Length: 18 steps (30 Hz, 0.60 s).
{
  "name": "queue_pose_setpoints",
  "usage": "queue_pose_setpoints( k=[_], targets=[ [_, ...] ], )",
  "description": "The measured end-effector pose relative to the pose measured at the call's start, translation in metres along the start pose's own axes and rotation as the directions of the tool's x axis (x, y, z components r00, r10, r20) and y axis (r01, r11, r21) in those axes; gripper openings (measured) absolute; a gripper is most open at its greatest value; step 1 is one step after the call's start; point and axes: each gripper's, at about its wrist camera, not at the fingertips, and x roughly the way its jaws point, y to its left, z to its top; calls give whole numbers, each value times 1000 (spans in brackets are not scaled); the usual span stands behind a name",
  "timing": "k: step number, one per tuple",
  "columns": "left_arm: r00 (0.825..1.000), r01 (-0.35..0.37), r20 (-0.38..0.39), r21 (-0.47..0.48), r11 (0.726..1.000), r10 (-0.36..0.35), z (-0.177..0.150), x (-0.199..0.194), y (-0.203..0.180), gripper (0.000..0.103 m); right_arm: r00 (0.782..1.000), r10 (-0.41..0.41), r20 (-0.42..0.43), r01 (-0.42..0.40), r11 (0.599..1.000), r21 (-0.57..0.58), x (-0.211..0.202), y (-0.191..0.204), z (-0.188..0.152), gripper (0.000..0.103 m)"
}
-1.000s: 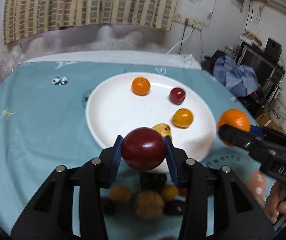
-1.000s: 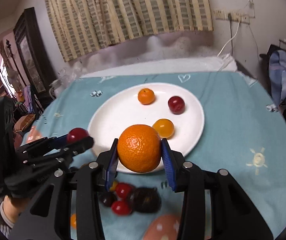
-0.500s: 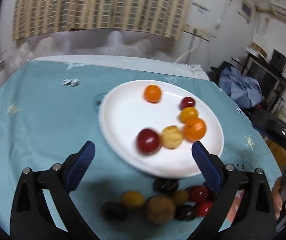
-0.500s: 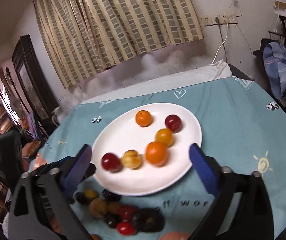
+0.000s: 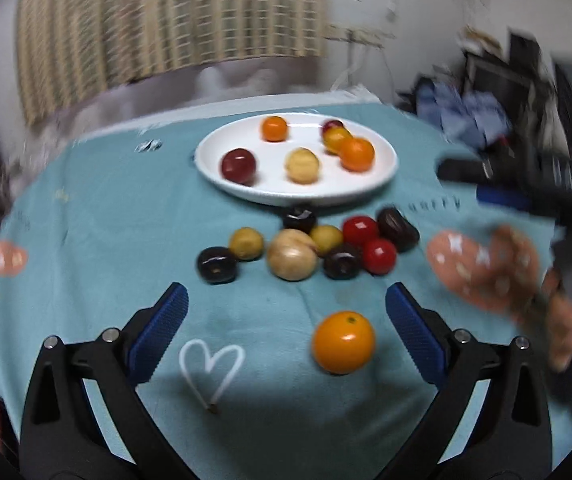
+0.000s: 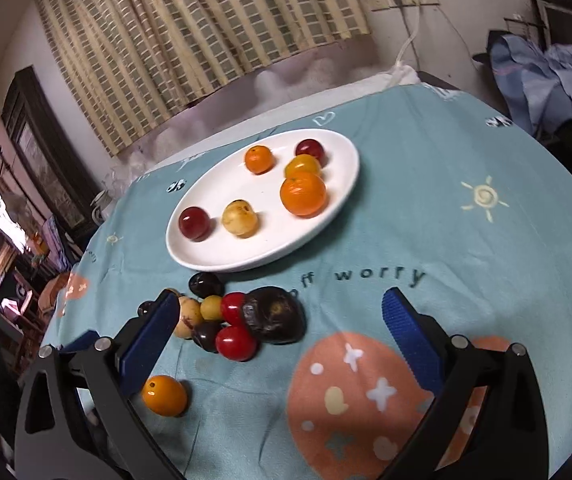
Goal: Organize fruits
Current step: 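Grasp the small orange with the left gripper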
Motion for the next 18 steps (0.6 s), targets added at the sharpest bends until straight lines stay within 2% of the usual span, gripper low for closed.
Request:
queue_pose_setpoints(
  k=[3,7,8,11,12,14,16,18],
  targets=[
    [998,-37,-48,61,997,40,-5,12,-11,101,1000,6,-20,-5,998,64,3,-13,2,101],
    [993,-28,-116,42,999,33,-8,24,-2,101,999,25,-35,-20,992,121,4,-23,4,101],
    [992,-43,-121,27,999,46,-8,26,3,101,999,22,-31,-19,993,119,3,-23,4,101],
    [983,-162,-89,-21,986,160,-5,21,26,101,1000,17,-13,-16,994,104,-2,-20,5,101],
    [984,-166,-79,-61,984,161,-4,18,36,101,1000,17,-6,-16,995,99,-3,-19,5,101],
    [995,-77,-72,-151,986,66,-6,14,53,101,1000,18,-3,-18,996,86,-4,-16,5,101],
    [995,22,-90,-199,980,-40,-11,16,58,101,1000,17,-8,-16,997,74,-3,-14,3,101],
    [994,1,-109,-160,987,-19,-14,17,52,101,1000,16,-15,-15,997,71,-1,-13,4,101]
  ],
)
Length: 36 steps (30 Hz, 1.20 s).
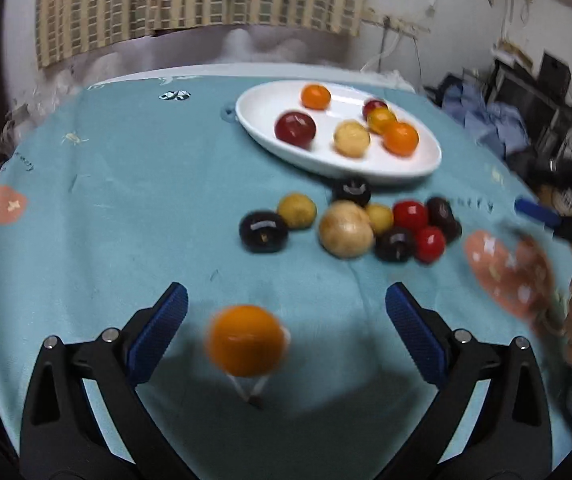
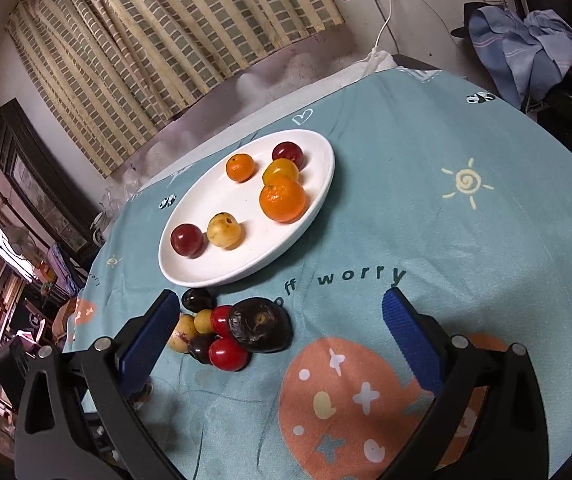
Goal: Organize fruits
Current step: 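Grasp the small orange with the left gripper, then grasp the dark brown plum with the right gripper while the left gripper holds the orange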
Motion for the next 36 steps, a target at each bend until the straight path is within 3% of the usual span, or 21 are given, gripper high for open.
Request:
queue_pose_setpoints(
  k=[2,8,12,15,17,22,27,33,36],
  targets=[
    [999,-45,0,25,999,46,-5,-3,-2,101,1000,0,-6,0,1000,1,1,0,0,101],
    [1000,8,-20,-80,997,-10,-17,-17,26,100,1000,1,-16,-2,1000,-20,3,4,-1,101],
    [1000,9,-23,-78,997,-11,-20,-17,25,97,1000,-4,-20,2,999,-54,5,10,-4,101],
    [999,15,-42,-79,997,-18,-21,-13,25,84,1000,-5,-18,3,998,-70,6,13,-5,101],
    [999,19,-49,-91,996,-23,-20,-11,27,69,1000,-7,-17,6,997,-73,6,13,-5,101],
    [997,25,-69,-99,995,-32,-21,-6,28,51,1000,-9,-16,8,997,-77,7,14,-6,101],
    [997,0,-74,-67,998,-4,-21,-3,21,50,999,-36,-18,32,987,-160,13,24,-11,101],
    [997,-11,-76,-53,999,7,-20,-1,17,52,981,-184,-54,155,927,-342,43,38,-25,101],
    [997,-10,-77,-53,999,6,-19,-1,17,54,968,-247,-39,219,911,-351,49,31,-24,101]
  ],
)
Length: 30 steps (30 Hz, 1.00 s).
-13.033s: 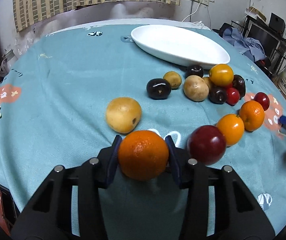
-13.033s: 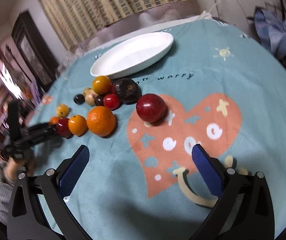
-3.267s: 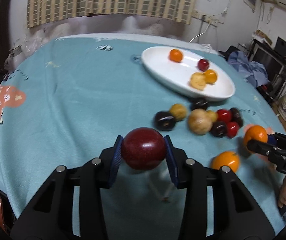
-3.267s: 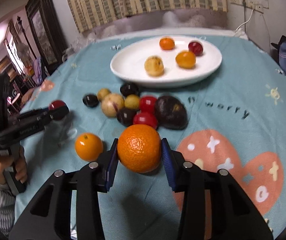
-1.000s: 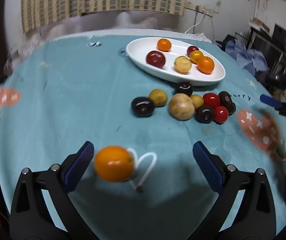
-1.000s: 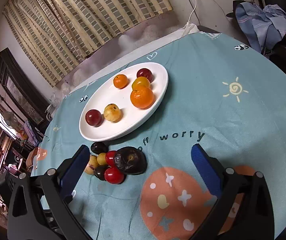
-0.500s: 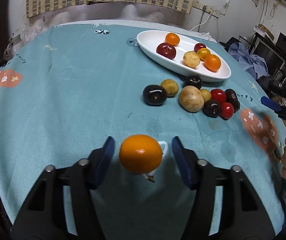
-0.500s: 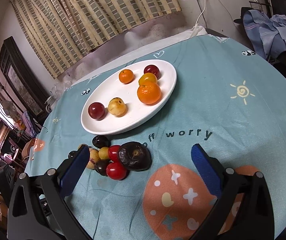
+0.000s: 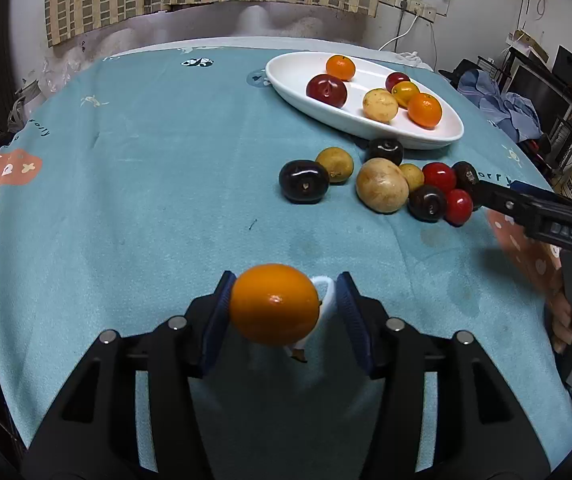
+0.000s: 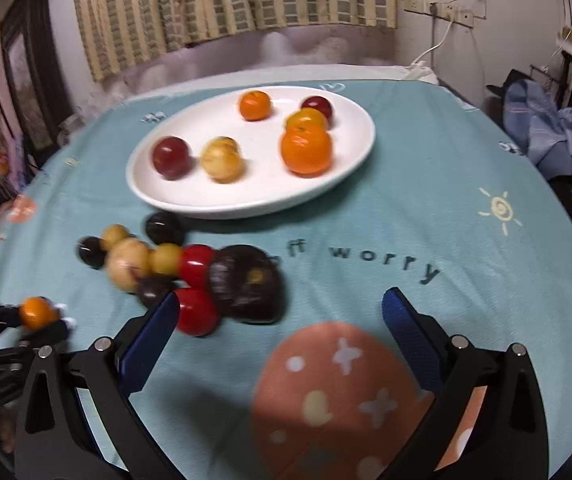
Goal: Organize fruits
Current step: 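Grasp the dark brown plum with the right gripper while the left gripper holds the orange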
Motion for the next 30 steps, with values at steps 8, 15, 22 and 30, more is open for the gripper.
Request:
queue_pose_setpoints(
  k=[8,15,22,30],
  targets=[
    [1000,-2,-1,6,1000,2,-1,0,-1,56,994,-25,102,6,983,181,-21,-61,13,101],
    [1000,-3,-3,12,1000,3,-1,1,-2,58,995,87,39,-88,996,22,-5,-26,7,73],
    [1000,-8,-5,23,1000,8,-1,1,-4,59,995,102,14,-101,995,-24,8,-17,10,31],
    [1000,-10,-5,26,1000,10,-1,2,-5,59,990,140,6,-140,990,32,15,-16,13,27]
  ],
)
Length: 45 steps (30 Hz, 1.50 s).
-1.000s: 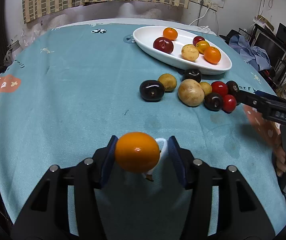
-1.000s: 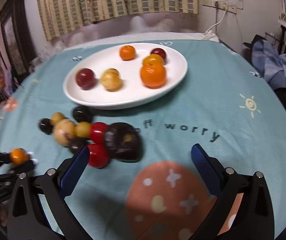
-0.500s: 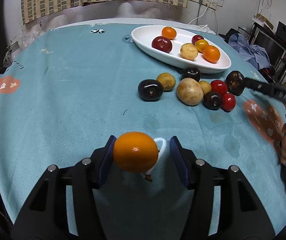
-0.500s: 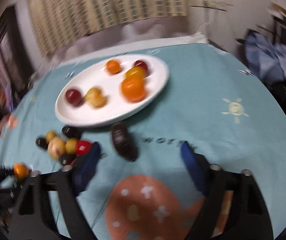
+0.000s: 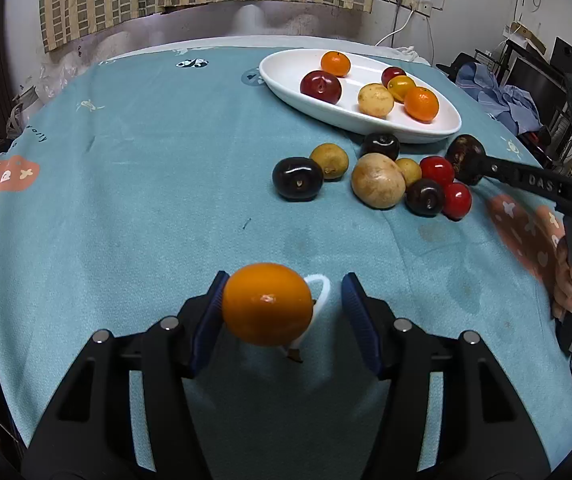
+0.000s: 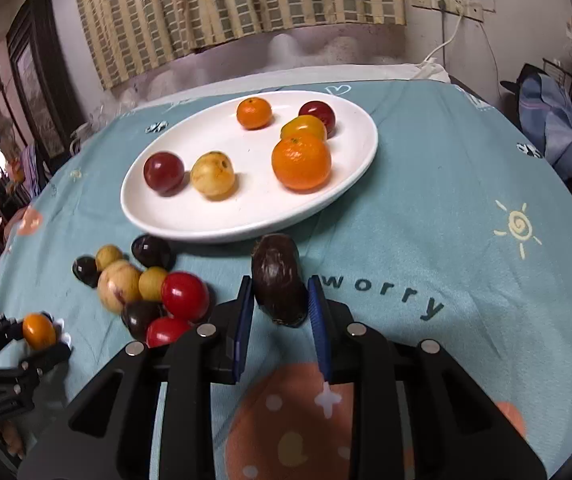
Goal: Organize fruits
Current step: 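Grasp the dark brown plum with the right gripper while the left gripper holds the orange, then carry the orange and plum onto the white plate and open both grippers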
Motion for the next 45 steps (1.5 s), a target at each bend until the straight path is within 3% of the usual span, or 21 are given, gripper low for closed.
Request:
queue_pose_setpoints(
  k=[4,7,15,24,29,32,37,42,45],
  targets=[
    [1000,14,5,-15,1000,-14,0,-1,4,57,1000,27,-17,-27,1000,3,3,2,0,26],
    [999,47,18,-57,997,-46,1,-2,12,41,998,61,-12,-60,998,30,-4,0,0,26],
    [999,50,24,-41,998,-49,0,-5,9,40,997,71,-15,-70,996,62,-8,-6,-2,26],
    [995,71,71,-7,997,-71,11,-15,-2,40,994,95,57,-101,989,104,-30,-14,4,26],
    [987,110,114,15,994,-111,54,-15,-17,40,987,119,110,-131,985,109,-49,-14,15,27],
    [981,139,131,15,990,-140,91,-6,-27,40,989,105,103,-110,993,44,-48,-3,32,27],
    [977,162,139,-9,987,-159,143,26,-39,40,992,114,59,-113,994,-8,-17,11,52,27],
    [978,174,123,-34,984,-168,176,70,-48,41,991,132,39,-133,991,26,14,8,56,27],
    [976,188,122,-56,981,-180,186,83,-47,59,992,124,38,-126,990,67,15,-3,61,30]
  ],
)
